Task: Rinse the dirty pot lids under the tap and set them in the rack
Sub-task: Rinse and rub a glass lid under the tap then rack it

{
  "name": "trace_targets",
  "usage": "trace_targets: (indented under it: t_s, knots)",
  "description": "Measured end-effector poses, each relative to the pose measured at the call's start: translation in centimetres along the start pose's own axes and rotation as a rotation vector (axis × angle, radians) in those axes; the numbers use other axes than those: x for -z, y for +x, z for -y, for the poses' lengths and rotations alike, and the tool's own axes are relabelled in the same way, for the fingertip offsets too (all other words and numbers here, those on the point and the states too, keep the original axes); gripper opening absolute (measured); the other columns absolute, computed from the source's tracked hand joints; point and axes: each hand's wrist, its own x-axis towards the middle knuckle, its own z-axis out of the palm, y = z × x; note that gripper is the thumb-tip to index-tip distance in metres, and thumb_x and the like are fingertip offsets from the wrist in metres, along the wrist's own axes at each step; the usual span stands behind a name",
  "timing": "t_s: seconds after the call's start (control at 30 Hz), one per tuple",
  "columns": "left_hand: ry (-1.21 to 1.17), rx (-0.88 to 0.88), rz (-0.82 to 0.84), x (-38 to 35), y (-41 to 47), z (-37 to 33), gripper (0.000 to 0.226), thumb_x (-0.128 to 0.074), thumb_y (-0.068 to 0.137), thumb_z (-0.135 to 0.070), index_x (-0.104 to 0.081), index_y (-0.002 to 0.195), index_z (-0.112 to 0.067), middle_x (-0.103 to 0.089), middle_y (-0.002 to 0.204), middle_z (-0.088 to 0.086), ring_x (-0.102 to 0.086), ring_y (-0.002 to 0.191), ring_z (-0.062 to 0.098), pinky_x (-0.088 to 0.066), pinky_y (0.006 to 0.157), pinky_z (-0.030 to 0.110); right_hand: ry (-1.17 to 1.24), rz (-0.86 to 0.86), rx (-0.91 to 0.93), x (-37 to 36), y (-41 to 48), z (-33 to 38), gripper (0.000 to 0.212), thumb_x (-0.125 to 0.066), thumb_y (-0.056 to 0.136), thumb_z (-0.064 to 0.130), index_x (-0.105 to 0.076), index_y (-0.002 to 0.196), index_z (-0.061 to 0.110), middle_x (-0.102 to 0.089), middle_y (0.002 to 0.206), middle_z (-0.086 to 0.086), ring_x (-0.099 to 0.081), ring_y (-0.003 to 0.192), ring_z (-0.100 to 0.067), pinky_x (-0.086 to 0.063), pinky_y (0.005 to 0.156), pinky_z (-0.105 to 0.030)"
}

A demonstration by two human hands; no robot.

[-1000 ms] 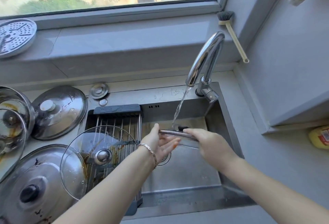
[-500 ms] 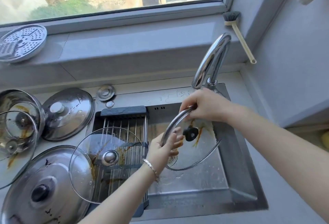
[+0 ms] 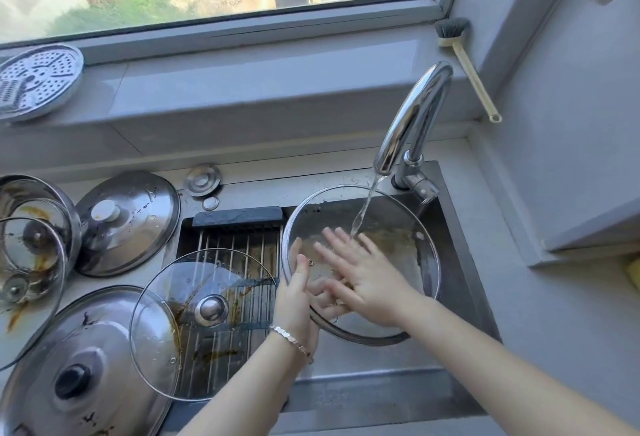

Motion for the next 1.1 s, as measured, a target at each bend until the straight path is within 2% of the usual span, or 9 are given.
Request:
trace_targets:
  t_s: [0.13, 0.27, 0.37, 0.53, 0.7, 0.83, 0.97, 1.03, 1.1]
  knots:
    - [0.022, 0.033, 0.051, 0.2, -0.8, 0.3, 0.034, -0.051, 0.071, -0.049, -0.054, 0.104, -0.057, -0.072, 0.088, 0.021, -0.068, 0.086, 0.042, -0.057, 0.057, 0.048, -0.157, -0.047, -0.363, 2.1, -0.2, -2.9, 0.080, -0.023, 0.090, 0.063, 0.016, 0.144, 0.019, 0.032, 0.146, 0.003, 0.028, 0.136, -0.010, 0.016, 0.114, -0.033]
    - [-0.016, -0.045, -0.001, -1.0, 0.0, 0.6, 0.036, -0.046, 0.087, -0.036, -0.052, 0.122, -0.041, -0.068, 0.113, 0.006, -0.068, 0.095, 0.027, -0.057, 0.059, 0.036, 0.007, -0.030, -0.019, 0.3, 1.0, 1.6, 0.065, -0.013, 0.092, 0.052, 0.011, 0.143, 0.022, 0.024, 0.148, 0.009, 0.028, 0.135, -0.004, 0.014, 0.115, -0.030]
    - [-0.063, -0.033, 0.012, -0.4, 0.1, -0.3, 0.029, -0.041, 0.091, -0.035, -0.052, 0.117, -0.044, -0.072, 0.104, 0.007, -0.068, 0.093, 0.029, -0.058, 0.060, 0.039, -0.055, 0.032, 0.106, 0.4, -0.2, 0.8, 0.060, -0.011, 0.092, 0.051, 0.014, 0.140, 0.025, 0.024, 0.147, 0.012, 0.029, 0.135, -0.003, 0.017, 0.113, -0.023]
    - [0.000, 0.017, 0.021, 0.2, -0.6, -0.4, 0.036, -0.048, 0.074, -0.047, -0.052, 0.110, -0.051, -0.071, 0.090, 0.024, -0.067, 0.086, 0.044, -0.058, 0.057, 0.048, -0.163, 0.036, -0.301, 2.4, 0.0, -1.7, 0.071, -0.016, 0.095, 0.053, 0.016, 0.145, 0.014, 0.027, 0.151, -0.001, 0.030, 0.136, -0.011, 0.017, 0.112, -0.030]
    - [-0.024, -0.038, -0.024, -0.2, 0.0, 0.0, 0.033, -0.047, 0.084, -0.040, -0.054, 0.117, -0.042, -0.070, 0.109, -0.002, -0.069, 0.091, 0.024, -0.058, 0.064, 0.042, -0.038, 0.070, 0.129, 0.4, -0.2, 2.2, 0.063, -0.007, 0.090, 0.053, 0.016, 0.139, 0.023, 0.030, 0.144, 0.012, 0.032, 0.133, -0.001, 0.019, 0.111, -0.022]
    - [0.001, 0.102, -0.012, -0.5, -0.8, 0.4, 0.026, -0.044, 0.084, -0.045, -0.052, 0.110, -0.047, -0.066, 0.102, 0.018, -0.068, 0.085, 0.041, -0.057, 0.058, 0.051, -0.123, 0.015, -0.134, 1.7, 1.3, 0.6, 0.068, -0.016, 0.096, 0.051, 0.013, 0.146, 0.017, 0.026, 0.150, 0.003, 0.022, 0.140, -0.010, 0.015, 0.114, -0.029]
    - [0.004, 0.072, -0.054, -0.7, -0.8, 0.5, 0.027, -0.039, 0.094, -0.038, -0.066, 0.094, -0.037, -0.073, 0.093, 0.013, -0.066, 0.090, 0.042, -0.053, 0.071, 0.060, -0.005, 0.056, -0.027, 0.8, 2.4, 2.6, 0.066, -0.017, 0.096, 0.050, 0.009, 0.147, 0.017, 0.025, 0.150, 0.002, 0.023, 0.138, -0.008, 0.012, 0.116, -0.032]
    - [0.019, 0.071, -0.055, -0.5, -0.8, 0.0, 0.022, -0.039, 0.094, -0.038, -0.060, 0.103, -0.039, -0.071, 0.094, 0.020, -0.067, 0.085, 0.043, -0.056, 0.062, 0.054, -0.030, 0.044, -0.077, 0.9, 2.4, 1.6, 0.070, -0.017, 0.094, 0.055, 0.011, 0.147, 0.018, 0.026, 0.149, 0.003, 0.023, 0.138, -0.007, 0.009, 0.116, -0.033]
    - [0.041, 0.068, -0.065, -0.3, -0.9, -0.6, 0.021, -0.039, 0.092, -0.040, -0.052, 0.109, -0.043, -0.066, 0.095, 0.030, -0.068, 0.078, 0.043, -0.057, 0.052, 0.047, -0.057, 0.002, -0.276, 1.6, 2.3, -0.3, 0.074, -0.015, 0.093, 0.058, 0.016, 0.146, 0.016, 0.025, 0.152, 0.000, 0.021, 0.140, -0.012, 0.010, 0.115, -0.033]
